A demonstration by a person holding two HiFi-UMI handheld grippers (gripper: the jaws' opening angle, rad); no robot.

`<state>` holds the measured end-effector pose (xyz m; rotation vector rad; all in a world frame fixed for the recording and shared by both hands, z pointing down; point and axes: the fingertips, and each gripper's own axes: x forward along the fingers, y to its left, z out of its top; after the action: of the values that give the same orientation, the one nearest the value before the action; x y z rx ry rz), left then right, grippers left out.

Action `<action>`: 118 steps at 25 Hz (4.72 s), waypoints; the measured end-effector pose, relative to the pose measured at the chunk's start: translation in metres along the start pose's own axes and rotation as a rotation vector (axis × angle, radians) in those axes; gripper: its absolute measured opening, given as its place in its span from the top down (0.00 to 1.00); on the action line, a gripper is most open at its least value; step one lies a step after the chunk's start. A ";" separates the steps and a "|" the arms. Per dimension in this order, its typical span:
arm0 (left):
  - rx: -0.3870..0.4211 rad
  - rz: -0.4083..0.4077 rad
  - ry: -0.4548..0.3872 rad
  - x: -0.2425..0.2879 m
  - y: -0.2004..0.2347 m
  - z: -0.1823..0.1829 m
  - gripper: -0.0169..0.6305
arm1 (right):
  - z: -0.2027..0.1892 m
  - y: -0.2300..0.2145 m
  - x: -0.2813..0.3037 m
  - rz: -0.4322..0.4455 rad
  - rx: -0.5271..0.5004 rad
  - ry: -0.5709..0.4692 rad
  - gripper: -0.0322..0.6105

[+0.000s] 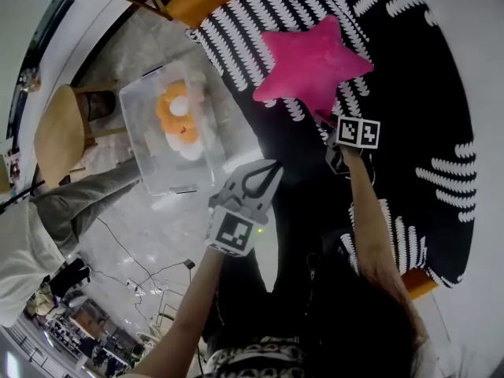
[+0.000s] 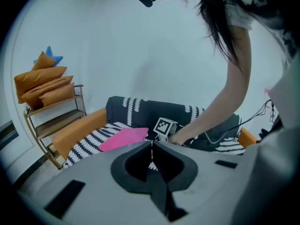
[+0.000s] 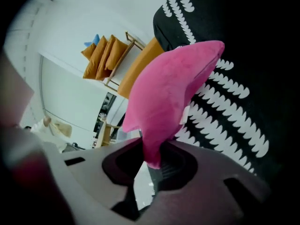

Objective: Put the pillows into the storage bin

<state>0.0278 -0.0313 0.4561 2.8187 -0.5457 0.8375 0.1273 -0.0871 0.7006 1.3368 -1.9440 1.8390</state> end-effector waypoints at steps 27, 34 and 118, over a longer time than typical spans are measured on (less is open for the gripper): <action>-0.155 0.328 0.034 -0.394 0.090 -0.227 0.97 | -0.216 0.429 0.095 0.439 0.006 0.070 0.88; -0.295 0.491 0.019 -0.463 0.116 -0.286 0.96 | -0.309 0.500 0.203 0.449 0.001 0.297 0.87; 0.328 -0.394 -0.171 -0.487 -0.316 -0.065 0.97 | -0.513 0.467 -0.389 -0.245 -0.344 -0.900 0.96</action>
<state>-0.2620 0.4223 0.2289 3.1506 0.1503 0.6593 -0.1857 0.4742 0.2320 2.3664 -2.1386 0.7584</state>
